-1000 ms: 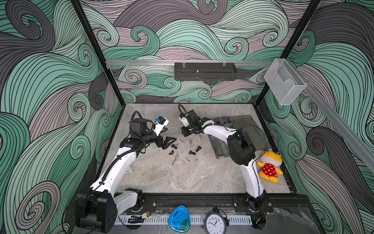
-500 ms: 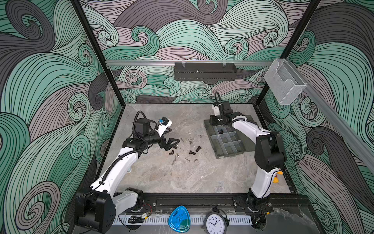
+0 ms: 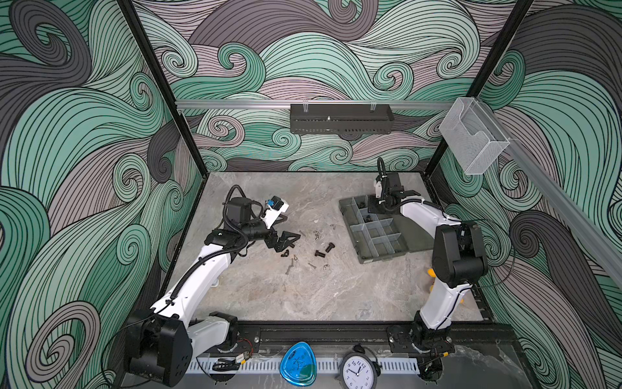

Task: Sort the screws and nuts into containers
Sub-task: Place the nut into the container, then rotate the nut at the center of the table.

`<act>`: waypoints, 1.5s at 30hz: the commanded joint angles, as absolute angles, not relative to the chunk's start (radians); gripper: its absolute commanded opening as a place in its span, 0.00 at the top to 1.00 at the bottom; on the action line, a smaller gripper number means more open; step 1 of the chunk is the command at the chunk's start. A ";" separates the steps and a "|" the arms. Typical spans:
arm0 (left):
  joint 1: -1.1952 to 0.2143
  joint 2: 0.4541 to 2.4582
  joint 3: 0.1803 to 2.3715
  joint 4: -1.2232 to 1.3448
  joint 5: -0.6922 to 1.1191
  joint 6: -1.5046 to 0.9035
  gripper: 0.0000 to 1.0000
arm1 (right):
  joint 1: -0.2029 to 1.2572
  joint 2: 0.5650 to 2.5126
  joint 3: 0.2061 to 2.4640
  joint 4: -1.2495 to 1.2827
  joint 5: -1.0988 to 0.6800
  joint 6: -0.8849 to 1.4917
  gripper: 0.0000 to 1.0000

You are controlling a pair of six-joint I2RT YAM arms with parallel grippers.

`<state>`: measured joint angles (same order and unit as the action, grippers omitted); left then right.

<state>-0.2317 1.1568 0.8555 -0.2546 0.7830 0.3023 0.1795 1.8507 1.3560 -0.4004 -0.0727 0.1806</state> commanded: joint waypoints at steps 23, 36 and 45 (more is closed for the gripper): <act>-0.213 1.041 0.883 -0.352 0.525 0.364 0.01 | 0.643 1.703 1.205 -0.207 -0.037 0.346 0.58; -0.225 0.809 0.916 -0.709 0.309 -0.158 0.02 | 0.940 1.855 1.357 -0.321 0.059 0.487 0.57; -0.225 0.586 0.758 -0.707 0.424 -0.417 0.01 | 1.036 2.004 1.469 -0.400 0.079 0.510 0.57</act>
